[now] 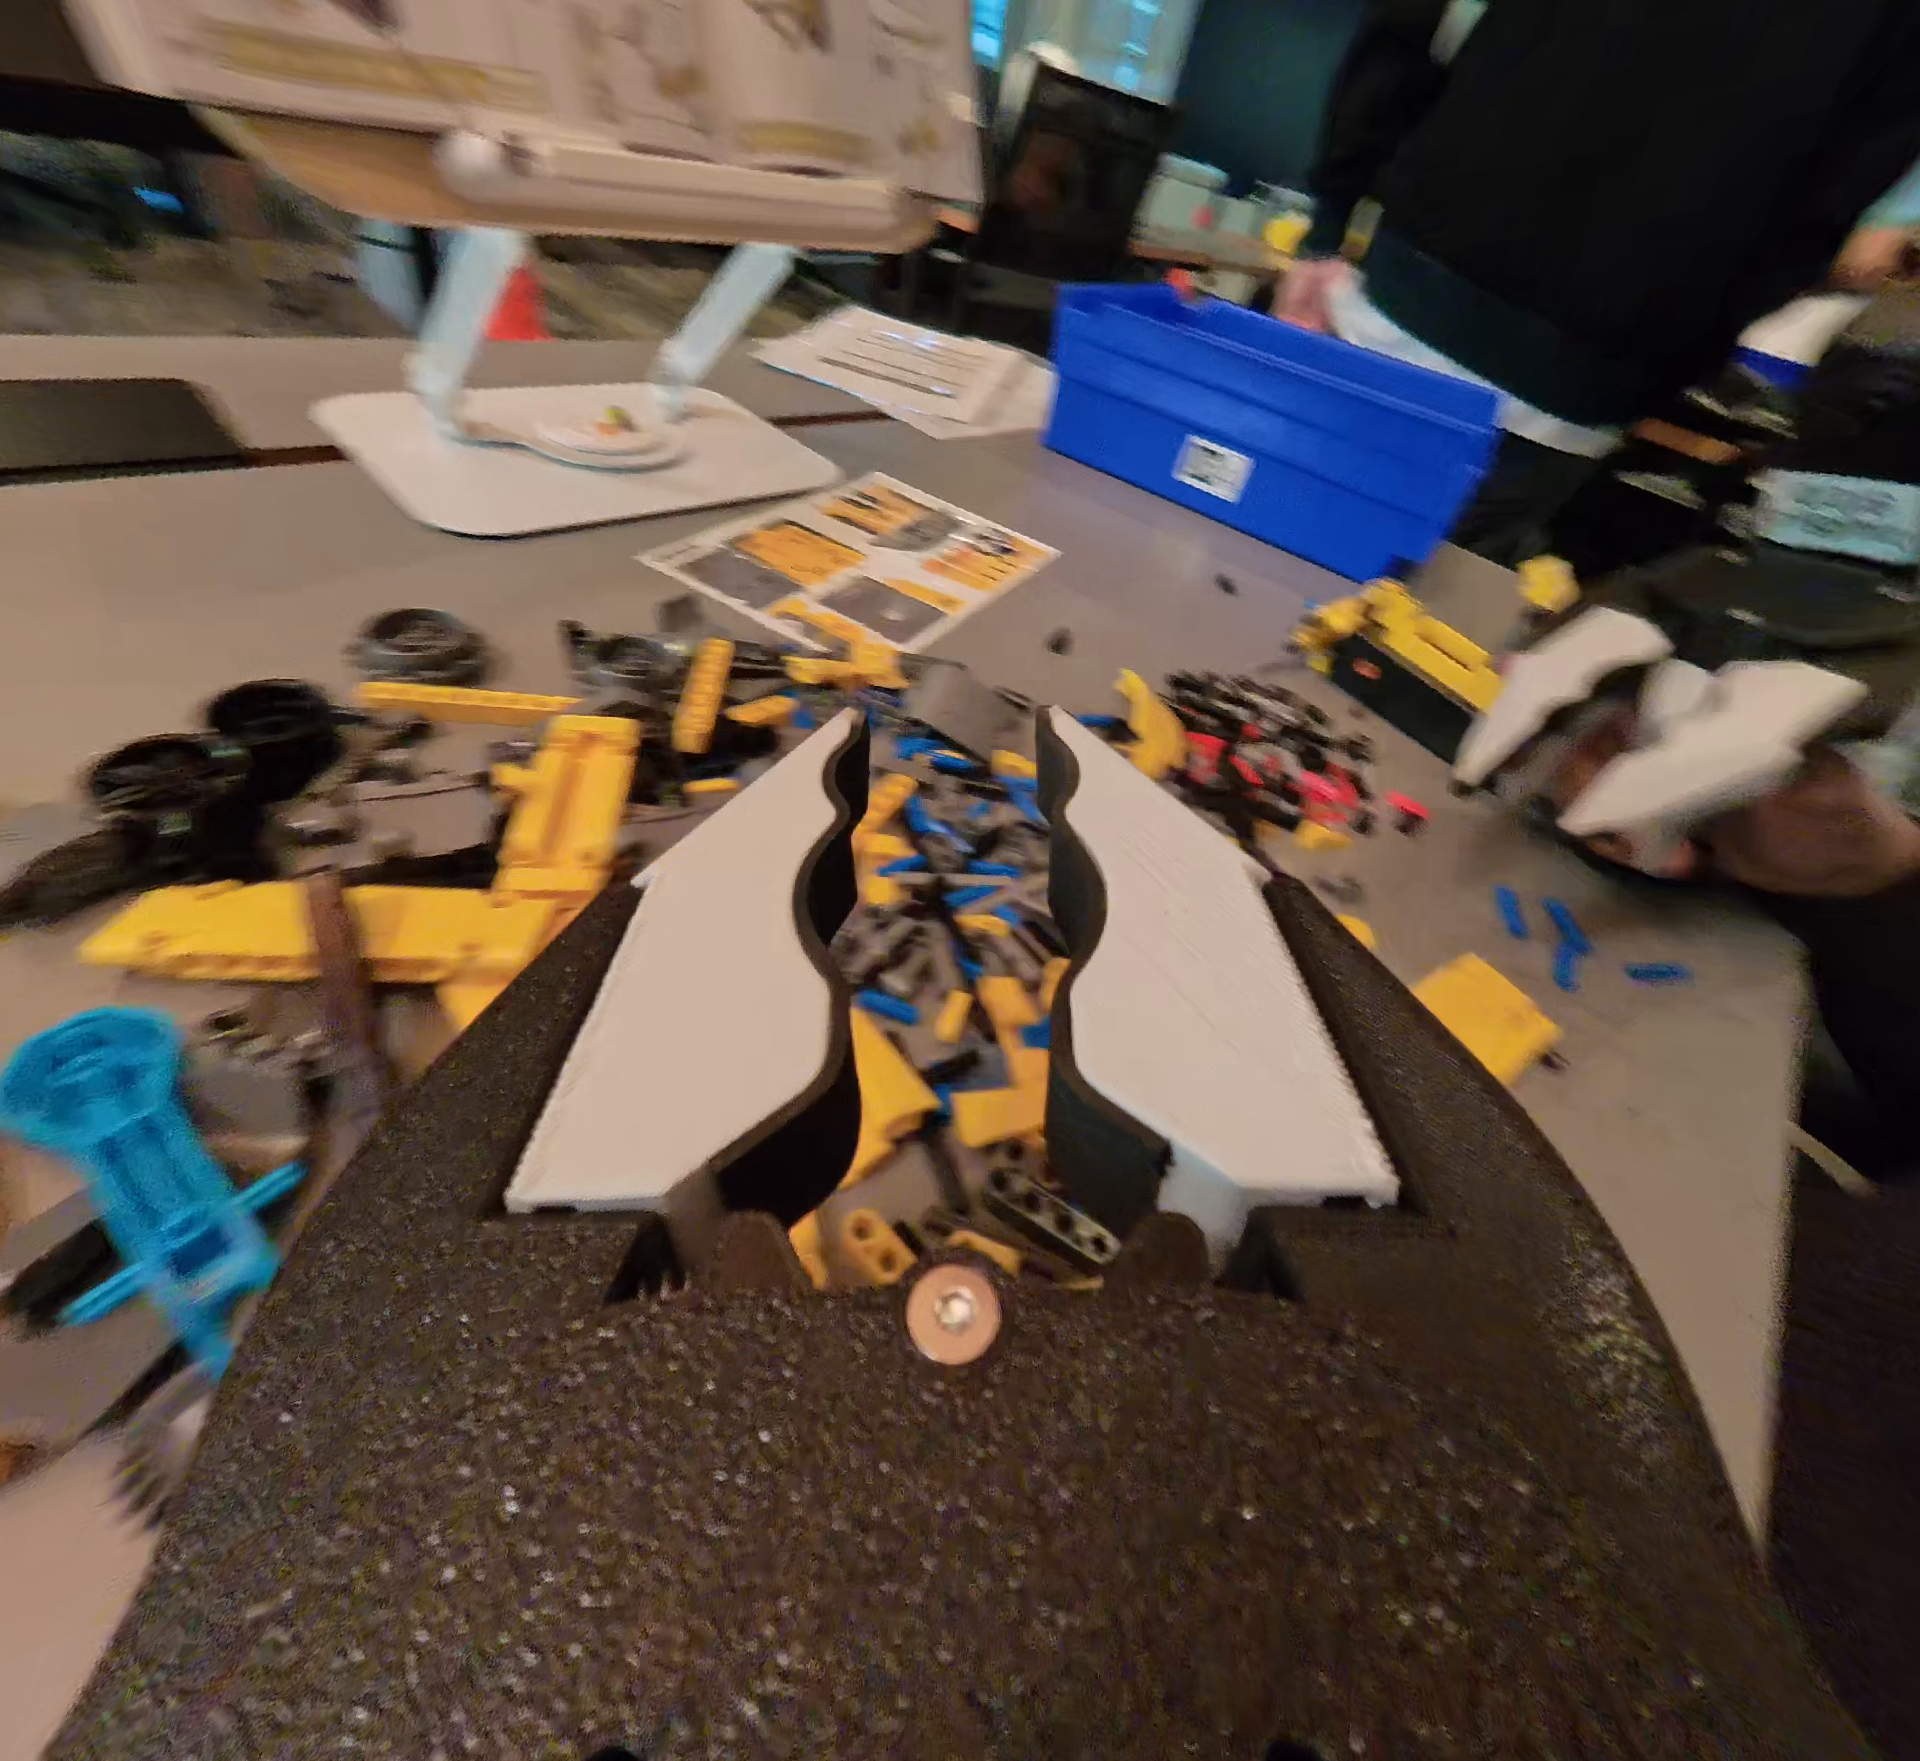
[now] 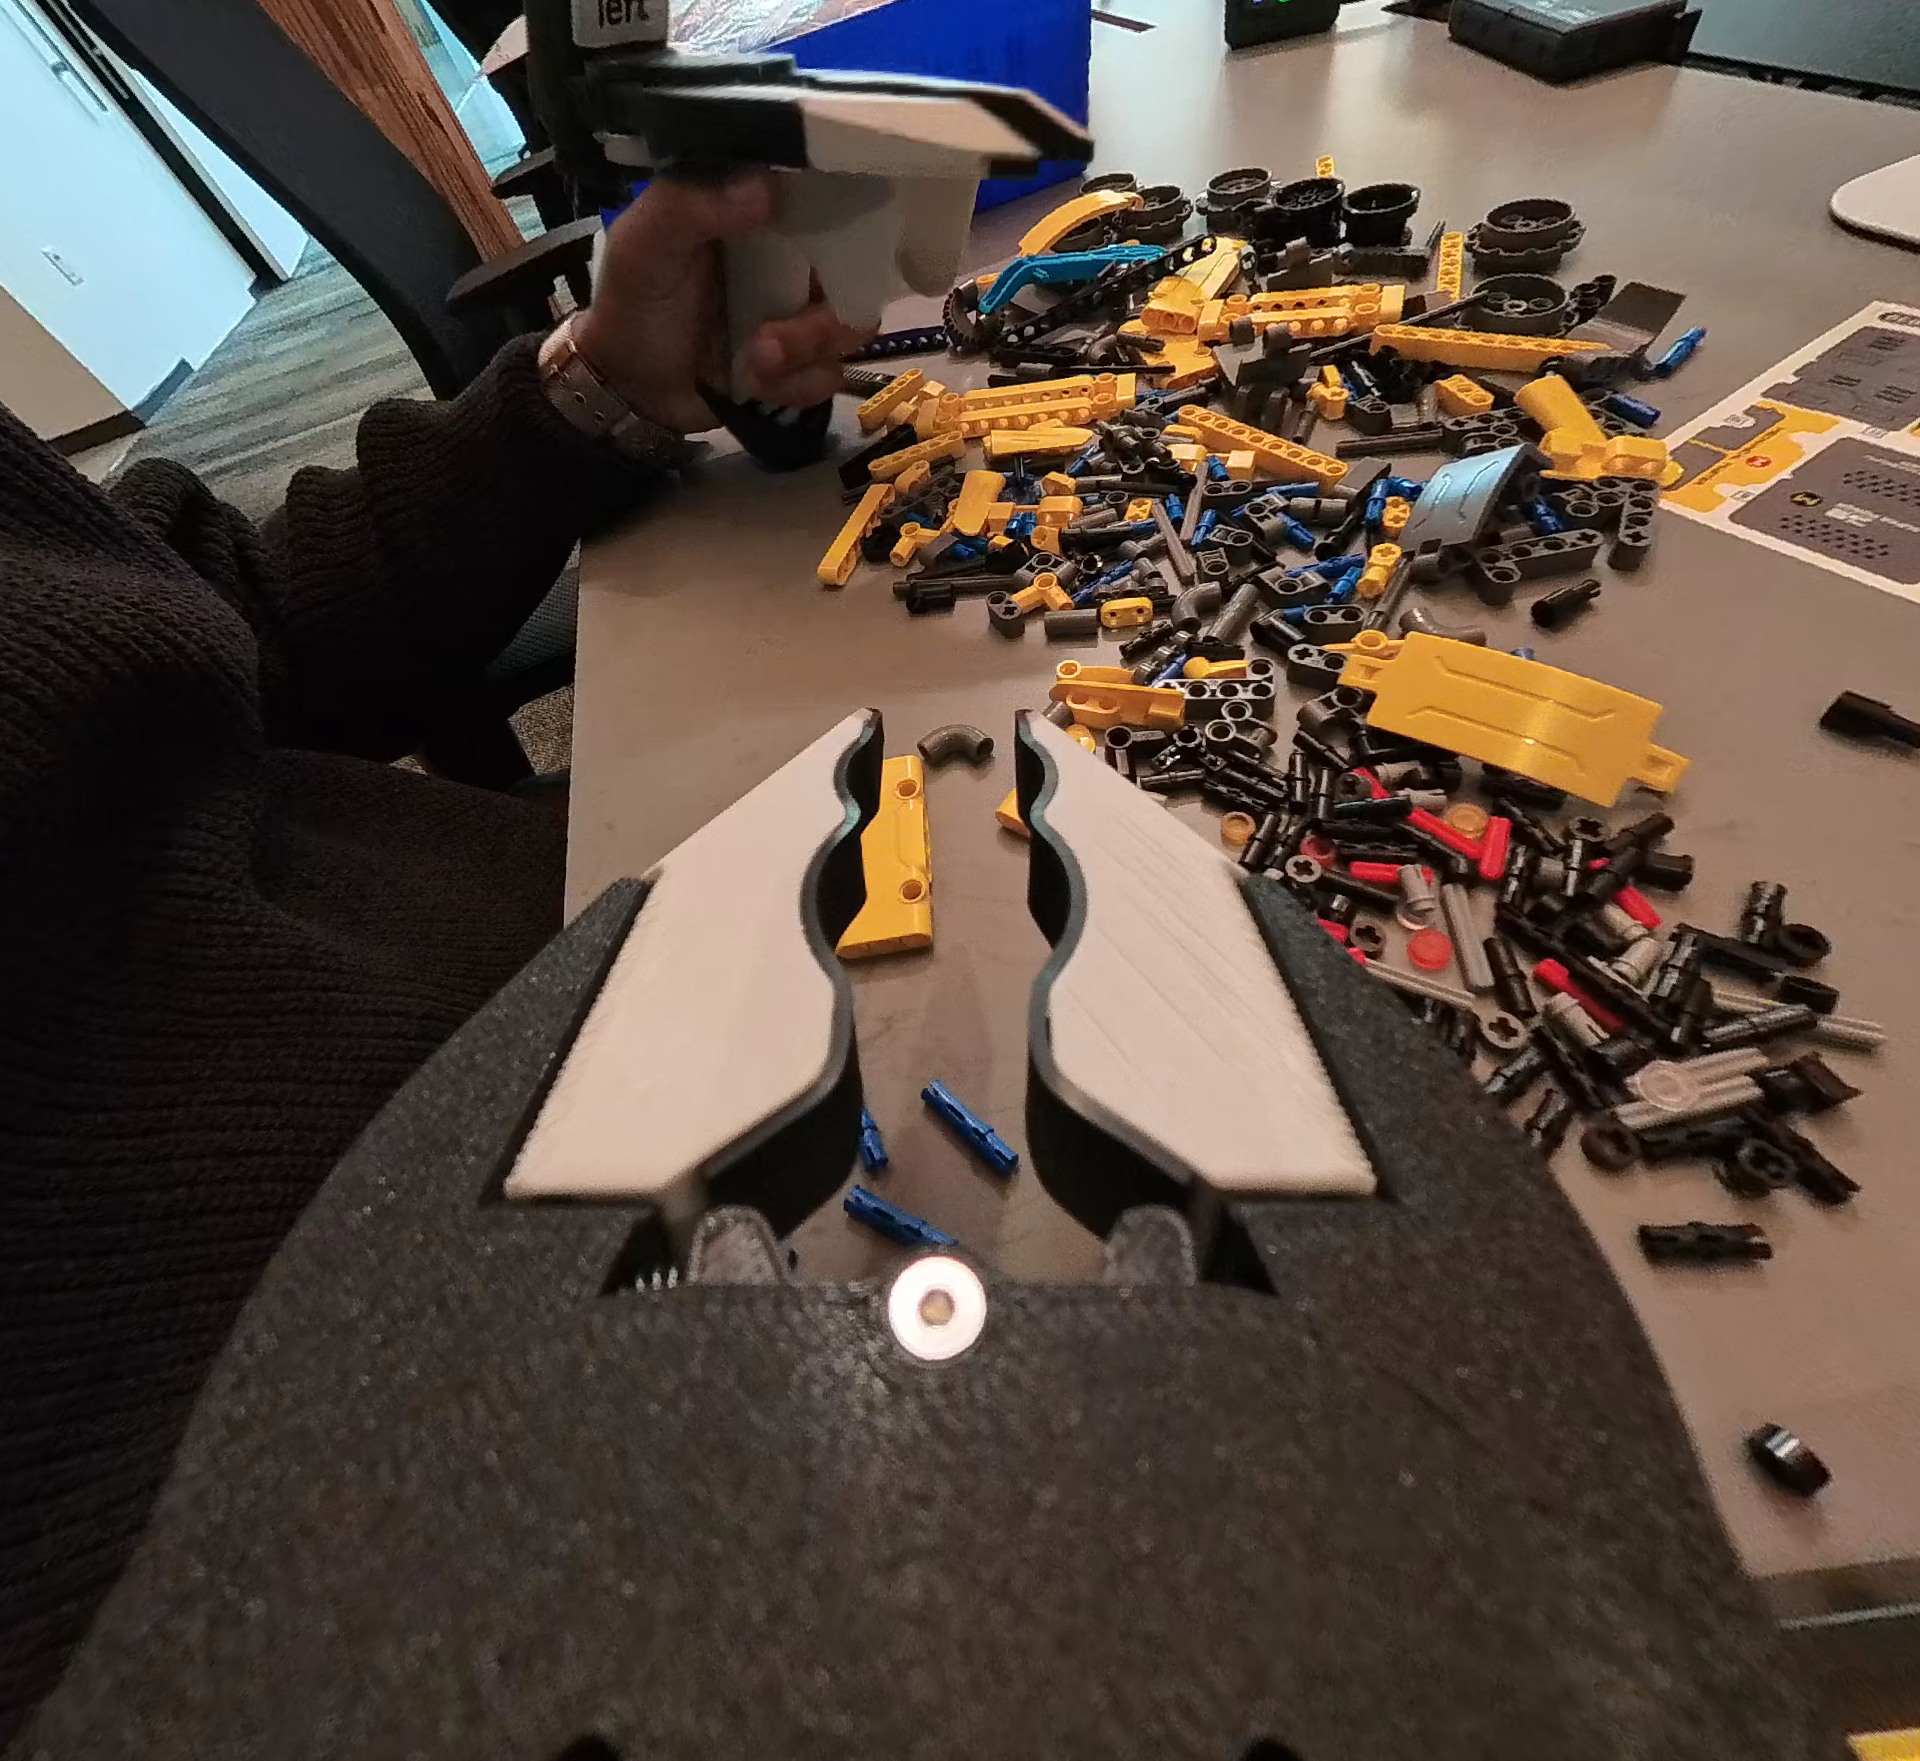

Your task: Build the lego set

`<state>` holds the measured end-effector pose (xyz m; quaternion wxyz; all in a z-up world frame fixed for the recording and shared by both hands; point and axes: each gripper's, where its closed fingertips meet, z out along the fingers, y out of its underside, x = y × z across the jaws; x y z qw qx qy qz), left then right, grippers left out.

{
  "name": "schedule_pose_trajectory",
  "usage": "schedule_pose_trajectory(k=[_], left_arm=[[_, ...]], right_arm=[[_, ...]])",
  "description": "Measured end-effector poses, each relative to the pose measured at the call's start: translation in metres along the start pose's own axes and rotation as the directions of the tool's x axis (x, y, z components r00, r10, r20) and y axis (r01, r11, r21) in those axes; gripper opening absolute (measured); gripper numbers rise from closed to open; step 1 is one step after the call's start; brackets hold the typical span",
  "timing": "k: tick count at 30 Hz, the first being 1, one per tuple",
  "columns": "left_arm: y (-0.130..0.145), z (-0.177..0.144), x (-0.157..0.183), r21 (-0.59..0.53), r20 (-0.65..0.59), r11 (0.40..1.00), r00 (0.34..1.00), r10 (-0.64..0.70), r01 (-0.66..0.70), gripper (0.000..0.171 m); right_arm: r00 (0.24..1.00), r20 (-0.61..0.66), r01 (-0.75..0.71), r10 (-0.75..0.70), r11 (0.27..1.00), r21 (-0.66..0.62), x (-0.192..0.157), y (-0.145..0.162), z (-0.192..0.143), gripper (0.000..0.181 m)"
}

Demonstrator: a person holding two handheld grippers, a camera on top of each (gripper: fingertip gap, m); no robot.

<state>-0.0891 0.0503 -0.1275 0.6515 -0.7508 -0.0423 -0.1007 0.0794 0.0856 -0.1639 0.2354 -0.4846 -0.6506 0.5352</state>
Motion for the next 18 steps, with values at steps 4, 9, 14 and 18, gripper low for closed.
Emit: schedule_pose_trajectory(k=[4, 9, 14, 18], left_arm=[[-0.001, 0.003, 0.050, 0.006, -0.164, 0.998, 0.984, 0.063, -0.063, 0.032], [-0.004, 0.015, 0.130, -0.031, -0.319, 0.990, 0.940, 0.122, -0.139, 0.038], [0.026, 0.035, 0.150, -0.136, -0.301, 0.957, 0.931, 0.208, -0.258, 0.049], [0.046, 0.043, 0.155, -0.216, -0.339, 0.950, 0.930, 0.142, -0.223, 0.061]], right_arm=[[1.000, 0.000, -0.005, 0.005, 1.000, 0.000, 0.001, 0.000, 0.000, 0.025], [1.000, 0.002, -0.012, 0.012, 1.000, 0.003, 0.001, 0.000, 0.000, 0.026], [1.000, 0.004, -0.008, 0.008, 1.000, 0.001, 0.001, 0.000, 0.000, 0.026], [1.000, 0.003, -0.005, 0.005, 1.000, 0.003, 0.000, 0.000, -0.001, 0.026]])
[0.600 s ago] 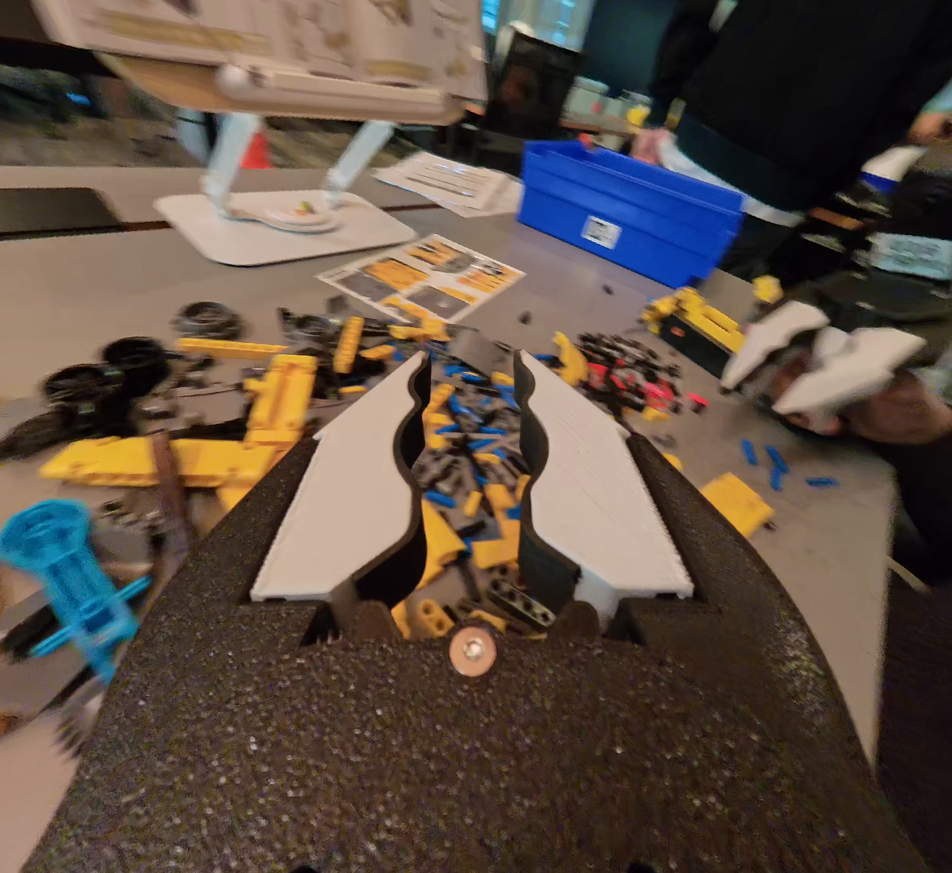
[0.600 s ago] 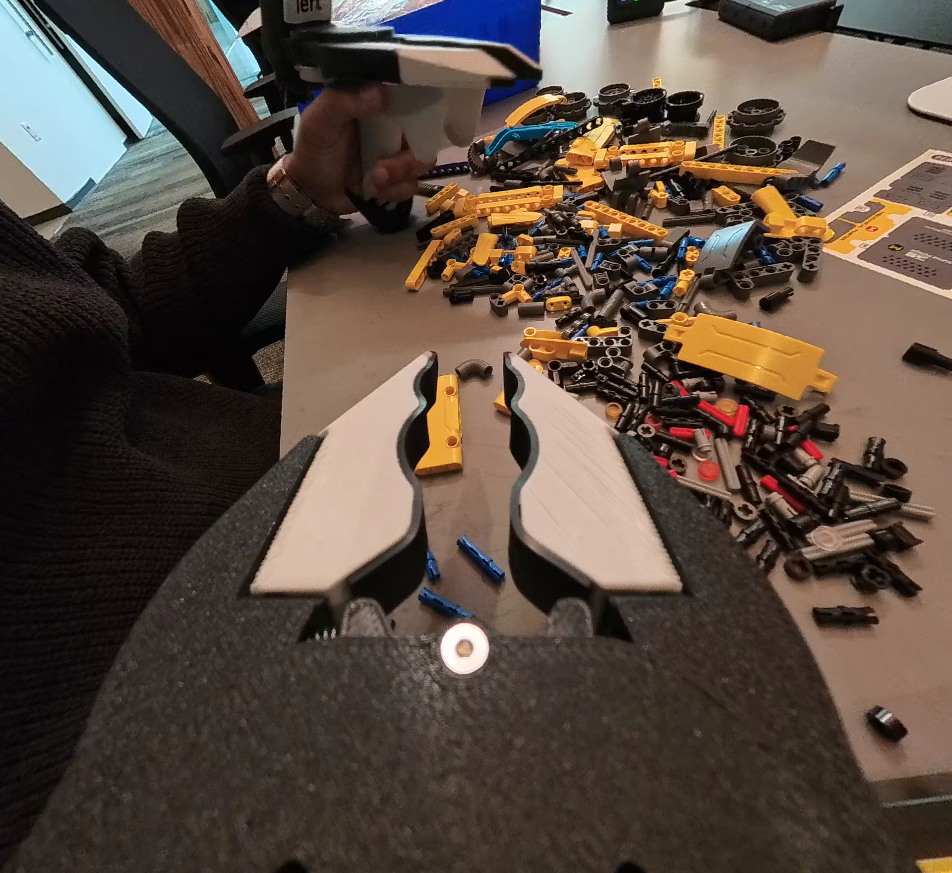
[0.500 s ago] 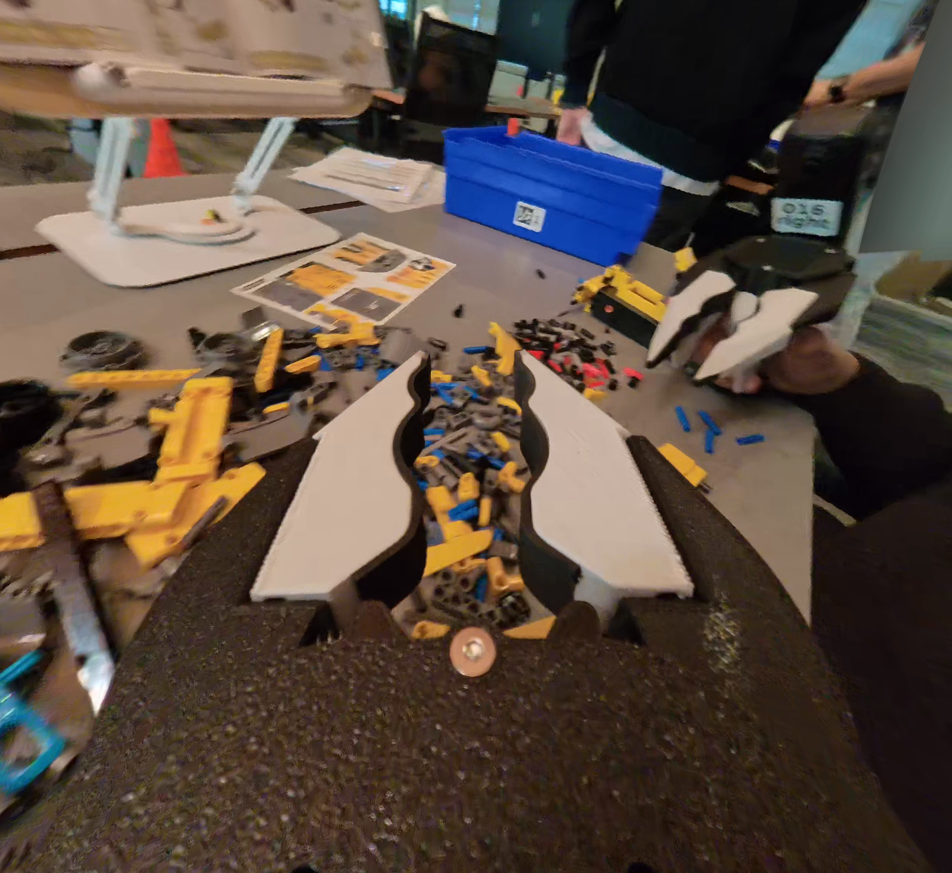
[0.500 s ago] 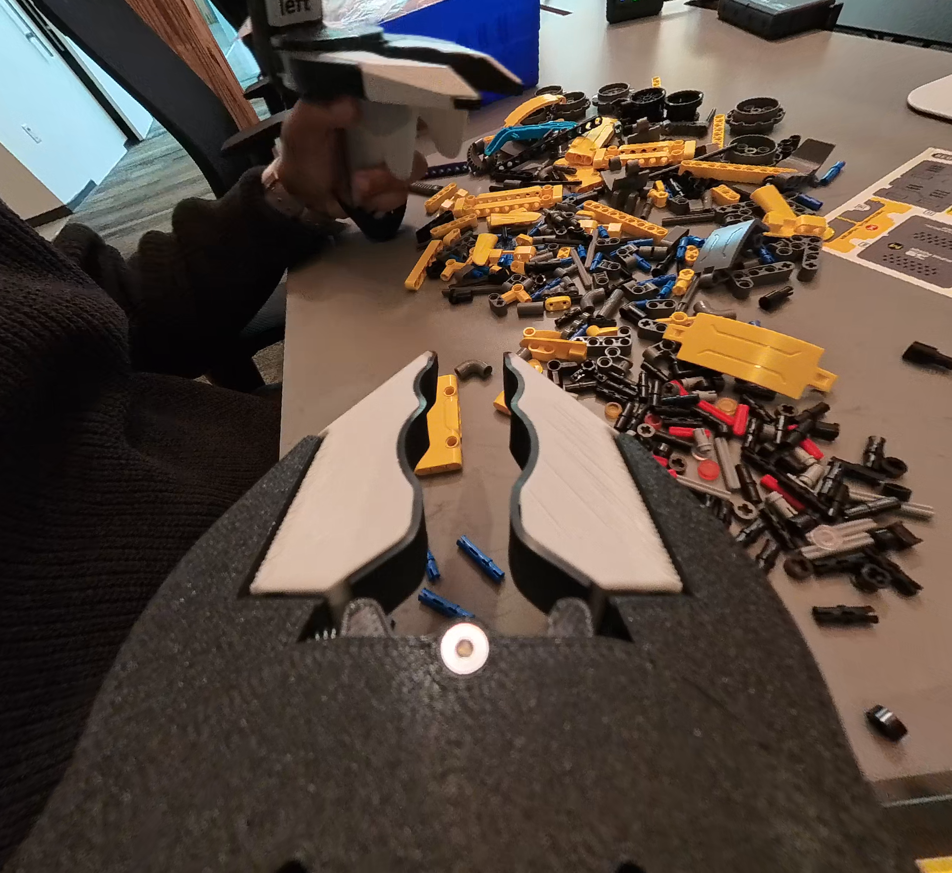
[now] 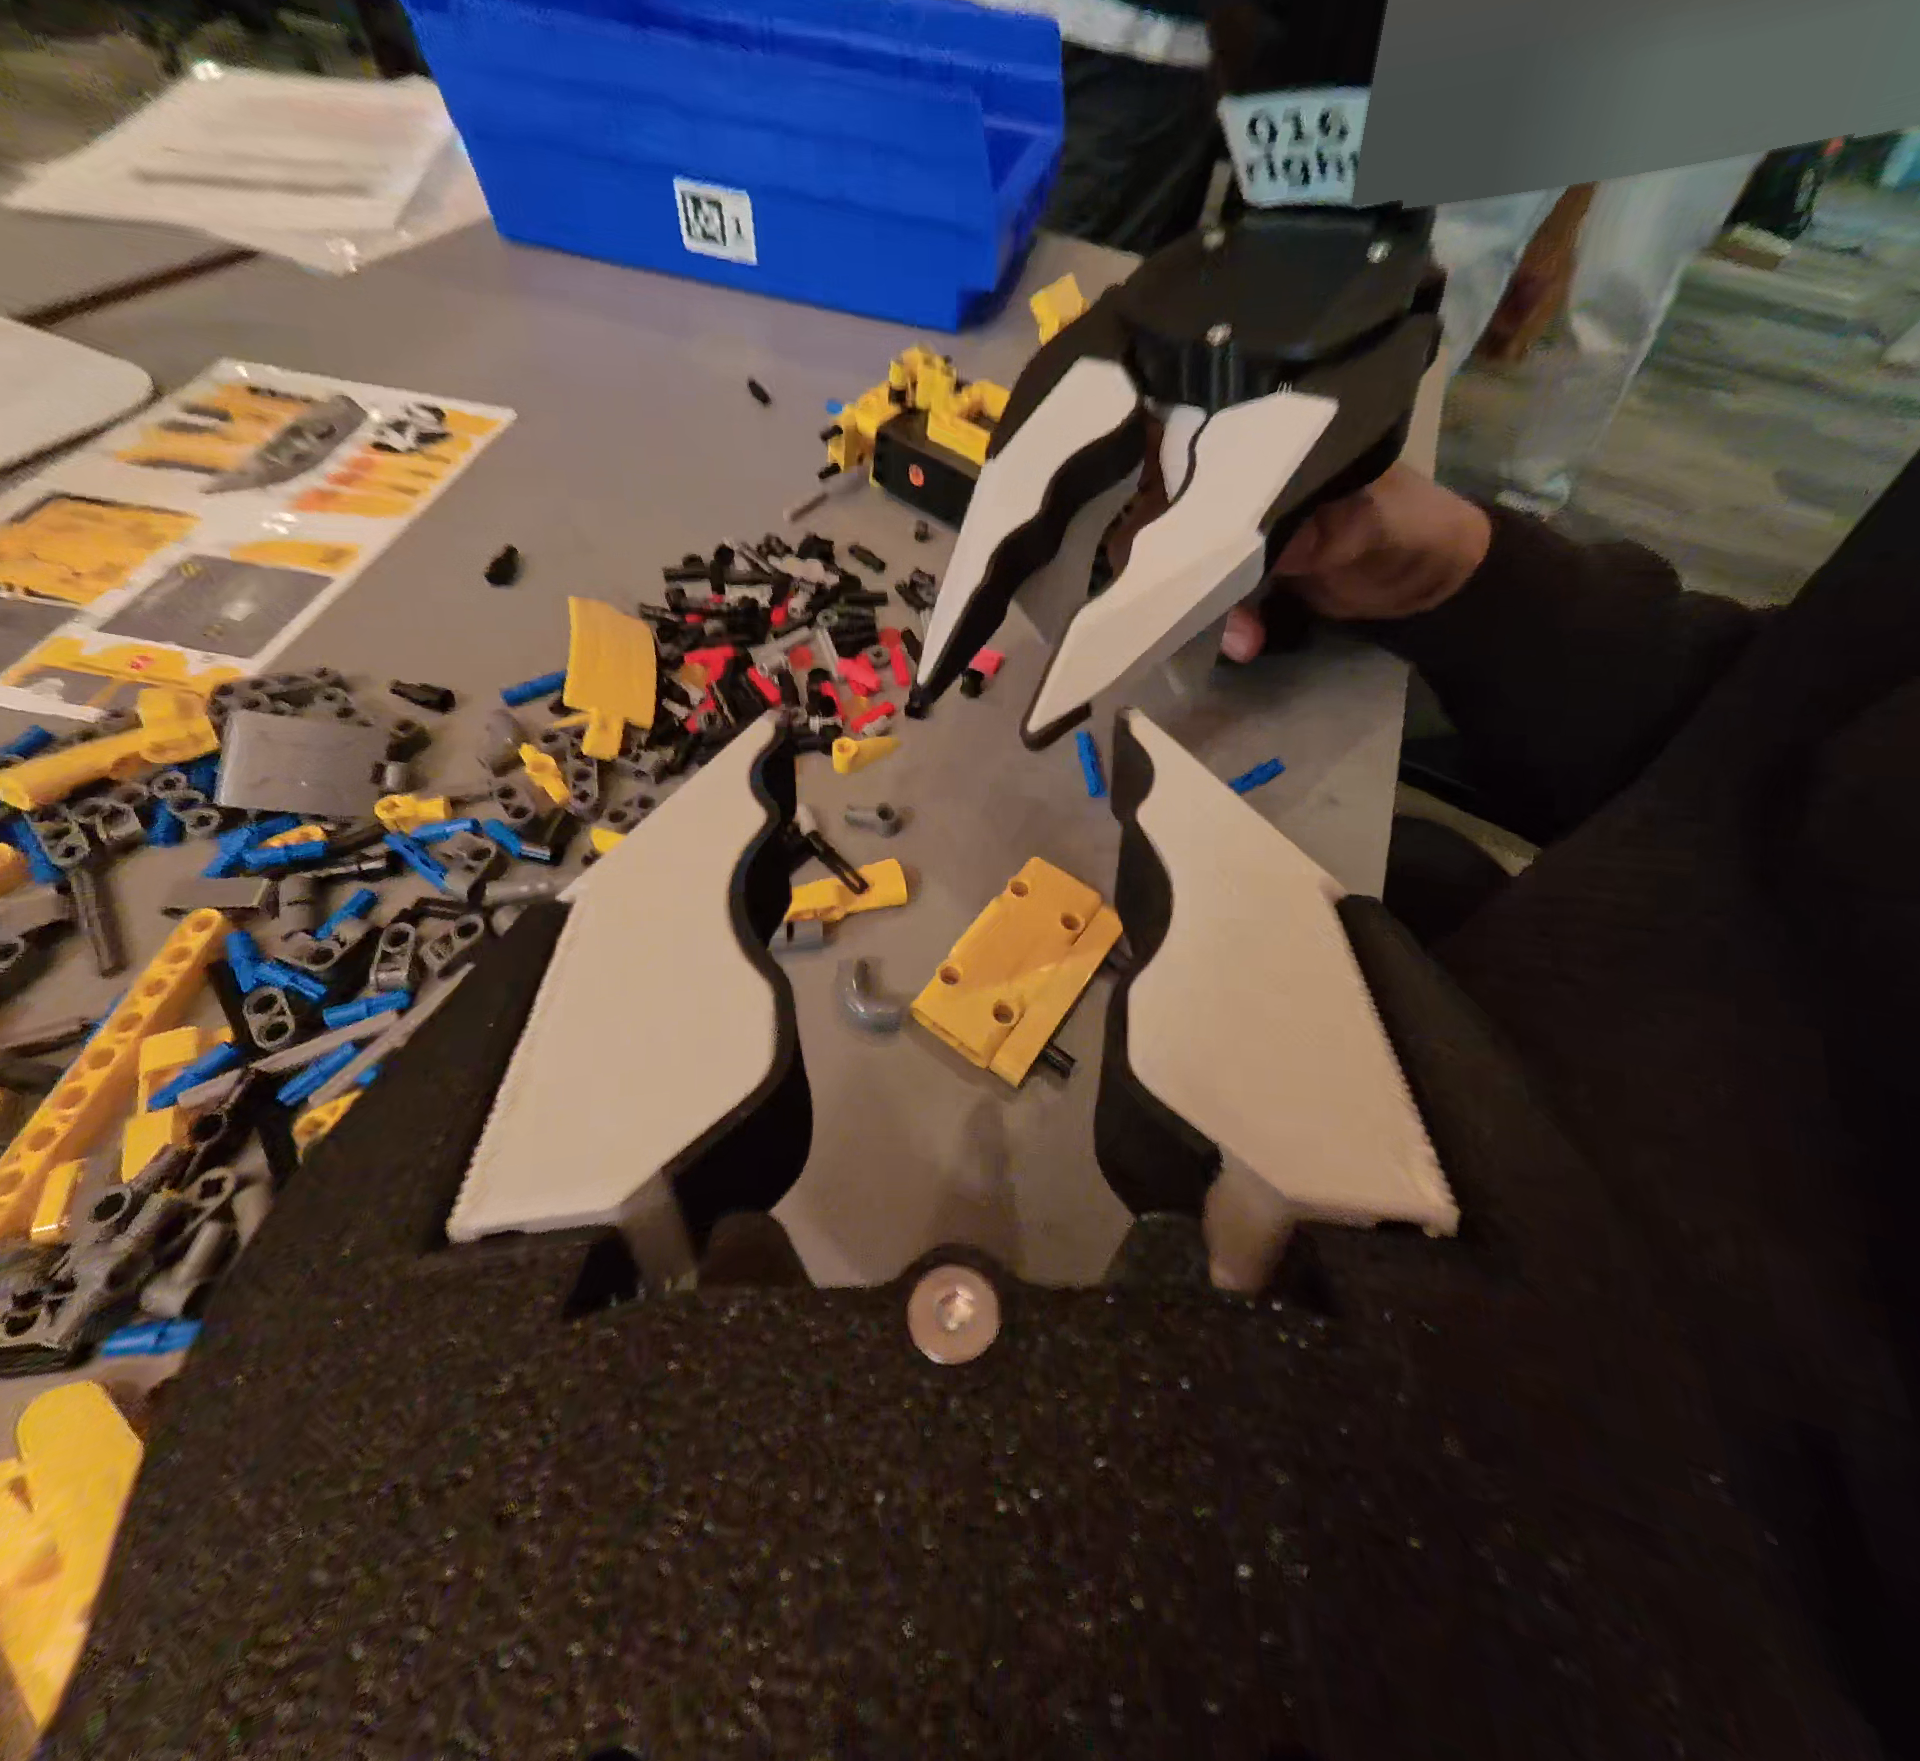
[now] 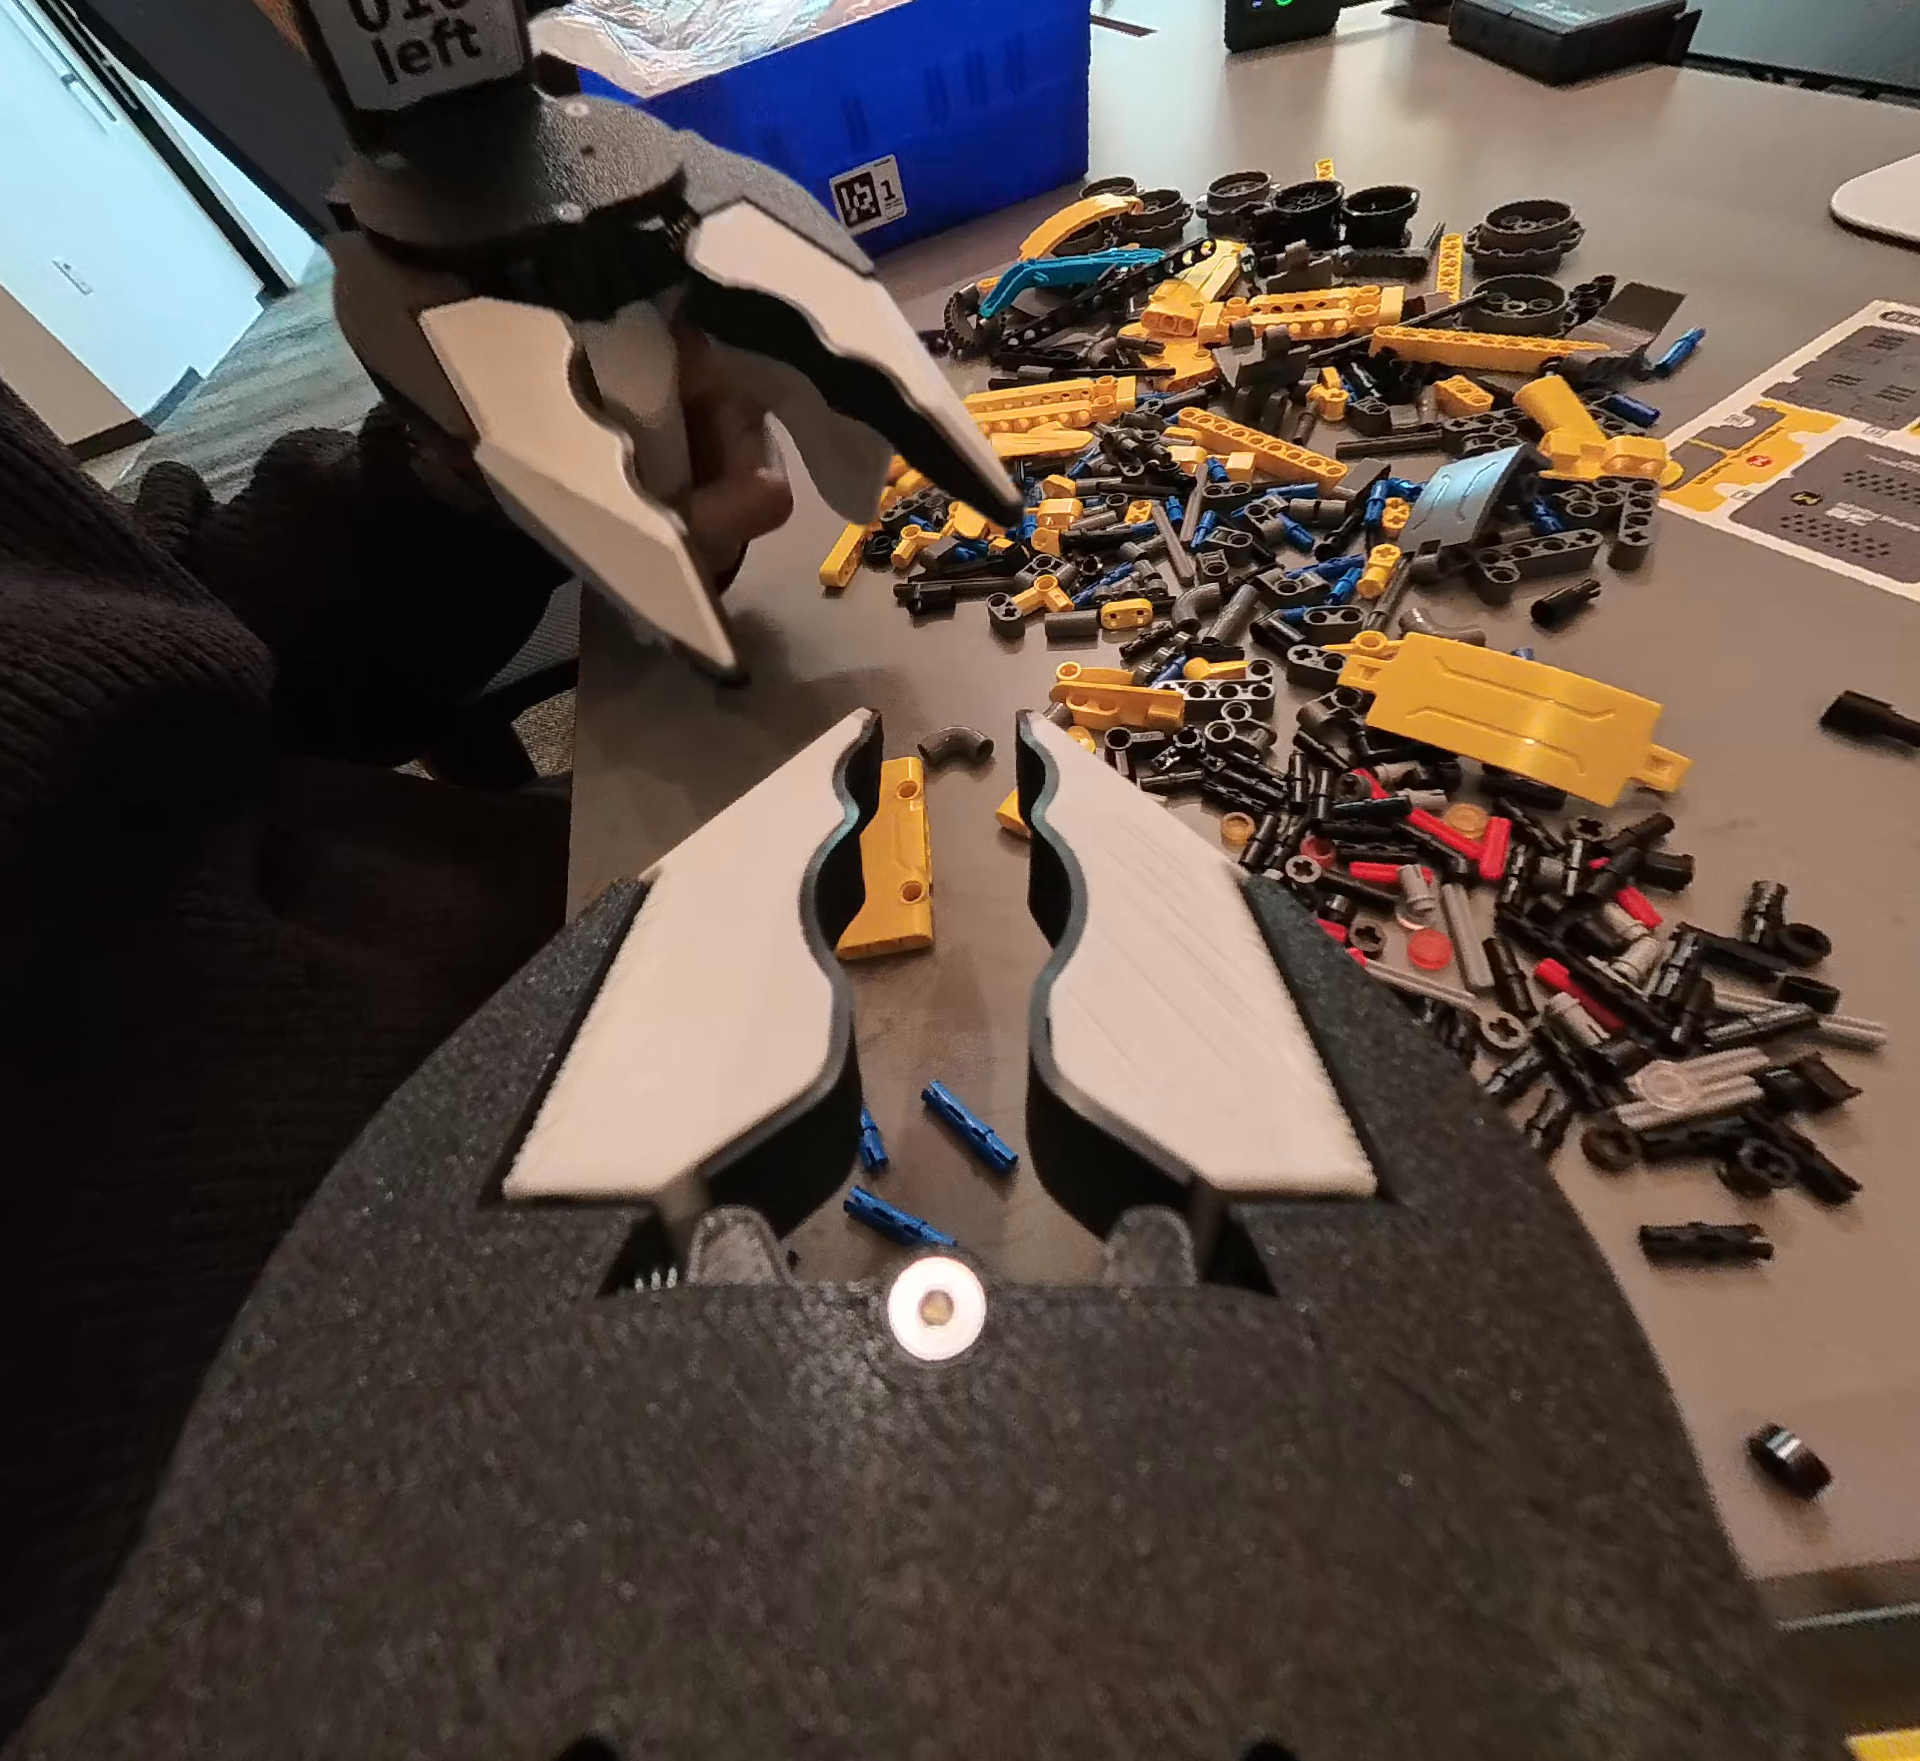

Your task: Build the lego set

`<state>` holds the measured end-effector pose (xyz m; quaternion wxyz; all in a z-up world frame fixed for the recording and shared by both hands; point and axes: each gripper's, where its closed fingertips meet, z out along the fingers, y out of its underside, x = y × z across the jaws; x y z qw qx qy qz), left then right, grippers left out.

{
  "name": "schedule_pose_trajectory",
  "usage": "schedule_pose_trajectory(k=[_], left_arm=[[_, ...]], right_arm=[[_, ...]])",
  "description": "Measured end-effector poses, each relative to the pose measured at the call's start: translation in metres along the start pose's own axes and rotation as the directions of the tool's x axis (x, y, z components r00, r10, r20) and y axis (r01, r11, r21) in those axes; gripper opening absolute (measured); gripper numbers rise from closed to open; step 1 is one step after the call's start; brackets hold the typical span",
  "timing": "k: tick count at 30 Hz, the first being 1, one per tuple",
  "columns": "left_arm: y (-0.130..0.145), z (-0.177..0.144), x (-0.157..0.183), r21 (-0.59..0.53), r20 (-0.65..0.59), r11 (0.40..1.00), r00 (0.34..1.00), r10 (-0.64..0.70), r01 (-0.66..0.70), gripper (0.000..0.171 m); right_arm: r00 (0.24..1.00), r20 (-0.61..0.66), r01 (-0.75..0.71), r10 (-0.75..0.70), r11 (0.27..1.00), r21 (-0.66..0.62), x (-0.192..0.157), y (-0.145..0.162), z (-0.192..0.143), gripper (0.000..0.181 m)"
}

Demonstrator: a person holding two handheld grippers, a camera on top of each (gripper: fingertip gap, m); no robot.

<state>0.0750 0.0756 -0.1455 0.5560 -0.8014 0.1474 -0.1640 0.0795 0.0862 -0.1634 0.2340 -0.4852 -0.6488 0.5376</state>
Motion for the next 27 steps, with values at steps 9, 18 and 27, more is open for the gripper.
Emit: schedule_pose_trajectory(k=[9, 18, 27], left_arm=[[0.031, 0.012, -0.002, -0.160, 0.071, 0.985, 0.995, 0.069, -0.057, 0.068], [0.047, 0.010, 0.005, -0.241, 0.042, 0.970, 0.998, 0.042, -0.030, 0.068], [0.060, 0.010, 0.014, -0.308, 0.017, 0.951, 1.000, -0.007, 0.012, 0.068]], right_arm=[[1.000, 0.001, -0.003, 0.003, 1.000, -0.003, 0.000, 0.000, 0.000, 0.026], [1.000, 0.001, -0.004, 0.004, 1.000, -0.001, 0.000, 0.000, 0.000, 0.026], [1.000, -0.001, 0.000, 0.000, 1.000, 0.000, 0.000, 0.000, 0.001, 0.026]])
